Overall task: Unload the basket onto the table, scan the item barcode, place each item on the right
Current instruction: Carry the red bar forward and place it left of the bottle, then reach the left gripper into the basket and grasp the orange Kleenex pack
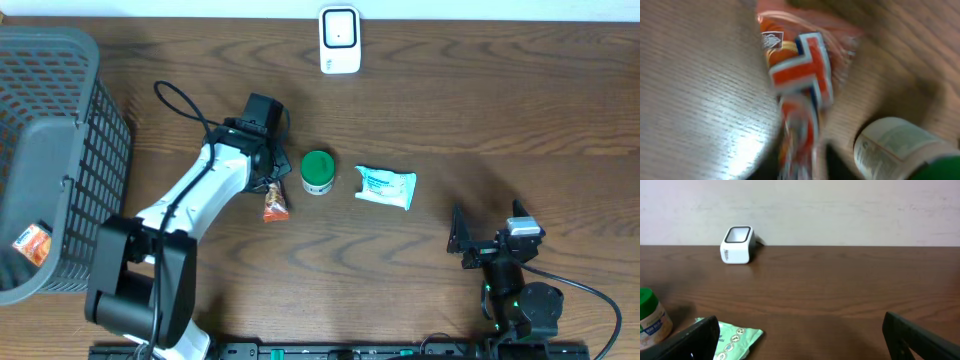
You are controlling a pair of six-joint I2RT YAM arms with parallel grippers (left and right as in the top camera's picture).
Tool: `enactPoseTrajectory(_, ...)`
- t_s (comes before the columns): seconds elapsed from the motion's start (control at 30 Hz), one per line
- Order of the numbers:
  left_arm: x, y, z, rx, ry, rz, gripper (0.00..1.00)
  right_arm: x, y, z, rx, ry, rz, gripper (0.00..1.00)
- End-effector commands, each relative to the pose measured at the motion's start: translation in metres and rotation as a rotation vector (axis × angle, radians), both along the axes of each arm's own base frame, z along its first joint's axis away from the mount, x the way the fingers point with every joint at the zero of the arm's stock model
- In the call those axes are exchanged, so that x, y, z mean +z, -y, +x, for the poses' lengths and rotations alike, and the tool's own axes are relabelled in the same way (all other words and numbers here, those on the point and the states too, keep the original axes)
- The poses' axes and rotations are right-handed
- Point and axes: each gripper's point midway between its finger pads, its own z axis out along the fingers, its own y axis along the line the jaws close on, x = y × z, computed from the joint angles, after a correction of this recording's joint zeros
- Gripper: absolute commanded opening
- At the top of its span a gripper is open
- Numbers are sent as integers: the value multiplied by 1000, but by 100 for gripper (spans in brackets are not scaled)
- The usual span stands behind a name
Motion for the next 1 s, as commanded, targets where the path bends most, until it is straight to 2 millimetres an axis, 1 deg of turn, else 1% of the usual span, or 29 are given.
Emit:
enactPoseTrajectory(0.0,0,-4,4,34,15,25,78,-1,2,0,-8,-4,10,99)
enactPoseTrajectory(0.07,10,-14,11,45,58,71,88,-1,2,0,-8,-4,10,99)
enactPoseTrajectory(0.1,21,-17,17,35,94,87,90,-1,1,0,-8,-4,10,99)
enactPoseTrajectory(0.13,34,-18,24,16,131,94,90,-1,2,0,-8,-4,10,99)
enactPoseTrajectory(0.2,70,-21,35,-16,221,96,94,-1,1,0,-8,-4,10,99)
enactPoseTrajectory(0.27,117,-26,45,-34,328,93,96,-1,1,0,-8,-4,10,99)
enactPoseTrajectory(0.3,144,-30,48,-42,388,90,96,-1,1,0,-8,-4,10,99)
enactPoseTrajectory(0.33,177,-35,50,-50,460,91,96,-1,1,0,-8,-4,10,99)
enactPoseTrajectory(0.4,234,-44,50,-66,596,97,98,-1,1,0,-8,-4,10,99)
enactPoseTrajectory(0.47,288,-57,44,-70,728,118,97,-1,1,0,-8,-4,10,99)
enactPoseTrajectory(0.5,317,-68,37,-51,796,137,98,-1,2,0,-8,-4,10,99)
enactPoseTrajectory(0.53,338,-83,31,-9,846,163,98,-1,1,0,-8,-4,10,99)
enactPoseTrajectory(0.57,356,-100,23,47,887,197,98,-1,1,0,-8,-4,10,99)
enactPoseTrajectory(0.6,372,-121,14,116,923,242,98,-1,1,0,-8,-4,10,99)
enactPoseTrajectory(0.67,389,-158,-4,233,954,316,98,-1,1,0,-8,-4,10,99)
enactPoseTrajectory(0.7,391,-175,-12,283,951,346,98,-1,2,0,-8,-4,10,99)
enactPoseTrajectory(0.77,386,-211,-29,380,903,403,98,-1,1,0,-8,-4,10,99)
enactPoseTrajectory(0.83,368,-250,-48,525,814,425,98,-1,1,0,-8,-4,10,99)
enactPoseTrajectory(0.87,359,-265,-57,594,773,426,98,-1,1,0,-8,-4,10,99)
enactPoseTrajectory(0.97,325,-316,-90,837,617,428,98,-1,2,0,-8,-4,10,99)
